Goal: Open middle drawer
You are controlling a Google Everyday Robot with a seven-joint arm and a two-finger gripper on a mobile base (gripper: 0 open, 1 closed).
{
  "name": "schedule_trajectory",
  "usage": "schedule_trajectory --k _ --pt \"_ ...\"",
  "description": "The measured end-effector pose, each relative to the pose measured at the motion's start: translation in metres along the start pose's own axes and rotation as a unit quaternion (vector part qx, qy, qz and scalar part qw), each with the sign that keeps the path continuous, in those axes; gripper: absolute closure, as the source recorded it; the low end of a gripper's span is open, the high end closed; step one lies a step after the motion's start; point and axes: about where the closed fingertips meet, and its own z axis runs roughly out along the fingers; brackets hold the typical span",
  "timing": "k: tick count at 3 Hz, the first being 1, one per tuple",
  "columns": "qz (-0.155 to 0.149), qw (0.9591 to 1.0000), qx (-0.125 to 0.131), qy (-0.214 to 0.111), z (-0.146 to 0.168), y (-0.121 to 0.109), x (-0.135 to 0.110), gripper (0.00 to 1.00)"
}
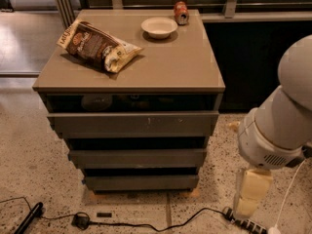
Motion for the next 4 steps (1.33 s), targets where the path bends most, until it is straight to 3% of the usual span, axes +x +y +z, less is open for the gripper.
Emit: schedule_trajectory --k 1,2,4 --pt "-0.025 0.9977 -0.060 0.020 0.040 0.039 0.011 0.00" --pt "-0.025 0.9972 -0.066 0.023 0.044 0.044 0.013 0.00" --pt "-0.007 0.9960 -0.089 0.003 0.110 0.005 0.001 0.00"
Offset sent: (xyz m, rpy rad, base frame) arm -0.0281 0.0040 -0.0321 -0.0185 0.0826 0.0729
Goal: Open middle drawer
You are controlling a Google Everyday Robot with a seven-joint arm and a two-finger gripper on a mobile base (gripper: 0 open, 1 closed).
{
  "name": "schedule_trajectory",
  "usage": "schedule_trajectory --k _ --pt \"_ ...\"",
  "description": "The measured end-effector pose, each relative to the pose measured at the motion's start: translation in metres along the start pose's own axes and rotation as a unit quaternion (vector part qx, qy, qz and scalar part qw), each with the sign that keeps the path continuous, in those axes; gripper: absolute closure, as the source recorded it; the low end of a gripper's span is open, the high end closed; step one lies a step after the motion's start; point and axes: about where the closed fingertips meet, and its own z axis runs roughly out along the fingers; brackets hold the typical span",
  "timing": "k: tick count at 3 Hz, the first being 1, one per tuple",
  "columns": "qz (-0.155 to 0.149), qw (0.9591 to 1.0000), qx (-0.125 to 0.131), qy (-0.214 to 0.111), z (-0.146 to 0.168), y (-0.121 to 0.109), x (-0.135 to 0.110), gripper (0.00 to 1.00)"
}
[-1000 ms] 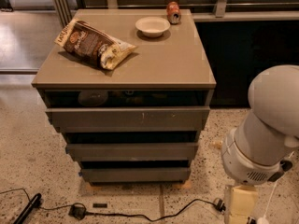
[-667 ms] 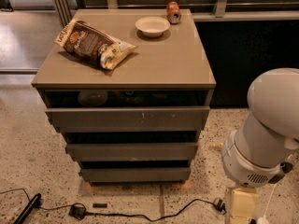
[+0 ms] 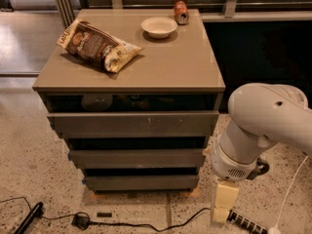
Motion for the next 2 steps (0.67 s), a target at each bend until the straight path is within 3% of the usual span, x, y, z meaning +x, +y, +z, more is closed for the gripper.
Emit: schedule_trajectory --k 1,2 --pt "0.006 1.0000 -0.005 -0.006 0.0115 -0.0365 -0.0194 0.00" --pt "0.006 1.0000 -0.005 -0.006 0.0116 -0.0365 -0.0194 0.00"
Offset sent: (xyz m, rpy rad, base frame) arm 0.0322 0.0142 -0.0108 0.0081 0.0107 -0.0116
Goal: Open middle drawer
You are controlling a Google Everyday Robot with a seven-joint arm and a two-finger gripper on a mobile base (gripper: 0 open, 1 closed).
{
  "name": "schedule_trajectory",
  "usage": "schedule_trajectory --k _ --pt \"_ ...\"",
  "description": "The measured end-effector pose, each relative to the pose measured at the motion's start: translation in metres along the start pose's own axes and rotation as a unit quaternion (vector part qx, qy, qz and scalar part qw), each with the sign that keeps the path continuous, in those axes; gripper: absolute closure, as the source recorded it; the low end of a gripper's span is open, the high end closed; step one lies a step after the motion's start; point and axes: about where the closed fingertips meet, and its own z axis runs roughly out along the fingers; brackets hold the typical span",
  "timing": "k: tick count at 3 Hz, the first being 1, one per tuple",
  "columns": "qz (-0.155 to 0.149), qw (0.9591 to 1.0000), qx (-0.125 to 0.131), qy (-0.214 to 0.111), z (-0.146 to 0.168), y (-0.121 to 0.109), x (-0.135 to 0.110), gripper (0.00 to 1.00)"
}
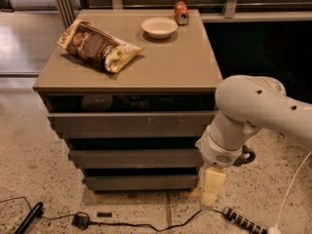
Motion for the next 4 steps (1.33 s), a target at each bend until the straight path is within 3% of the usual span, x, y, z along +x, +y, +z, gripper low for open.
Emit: schedule_trajectory --k 1,3,4 --pt "0.008 0.9994 -0.032 -0.001 0.037 0.002 0.003 0.00" --pt "0.007 0.9946 -0.103 0.005 0.113 0.014 0.004 0.00" --pt "0.007 0.9943 -0.106 0.005 0.115 0.015 0.005 0.00"
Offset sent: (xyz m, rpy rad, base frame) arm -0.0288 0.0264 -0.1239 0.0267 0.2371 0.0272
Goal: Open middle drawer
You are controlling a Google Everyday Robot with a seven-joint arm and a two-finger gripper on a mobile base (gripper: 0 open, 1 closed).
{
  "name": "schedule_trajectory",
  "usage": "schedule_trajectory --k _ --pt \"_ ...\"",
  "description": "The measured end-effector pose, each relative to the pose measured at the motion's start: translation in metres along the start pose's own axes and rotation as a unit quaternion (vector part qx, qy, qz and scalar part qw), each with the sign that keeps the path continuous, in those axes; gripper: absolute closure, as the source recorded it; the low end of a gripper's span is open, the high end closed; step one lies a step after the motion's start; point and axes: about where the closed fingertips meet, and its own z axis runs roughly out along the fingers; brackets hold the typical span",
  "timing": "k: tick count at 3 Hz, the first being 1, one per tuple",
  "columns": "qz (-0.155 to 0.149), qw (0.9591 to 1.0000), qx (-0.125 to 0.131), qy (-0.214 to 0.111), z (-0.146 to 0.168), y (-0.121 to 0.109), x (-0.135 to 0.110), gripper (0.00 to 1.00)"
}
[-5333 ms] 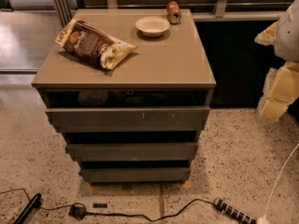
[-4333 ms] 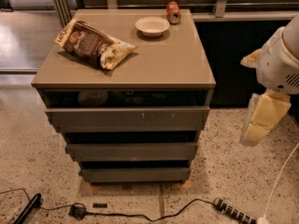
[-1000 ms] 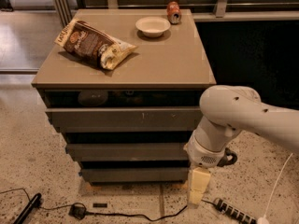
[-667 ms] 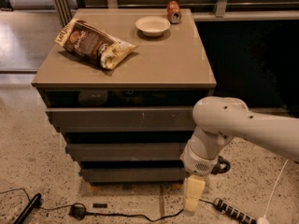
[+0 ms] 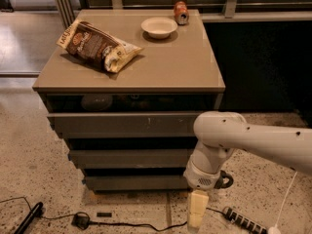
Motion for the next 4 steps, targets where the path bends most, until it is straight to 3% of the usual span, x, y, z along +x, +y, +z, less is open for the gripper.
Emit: schedule_trajectory --k 2,3,4 --pt "0.010 0.9998 0.000 -0.017 0.002 -0.018 -0.002 0.00" --pt "0.008 0.9997 -0.004 -0.025 0.003 -0.031 -0.013 0.00" --pt "-0.001 0.9993 -0.017 -0.032 0.006 -0.054 -0.040 0.00"
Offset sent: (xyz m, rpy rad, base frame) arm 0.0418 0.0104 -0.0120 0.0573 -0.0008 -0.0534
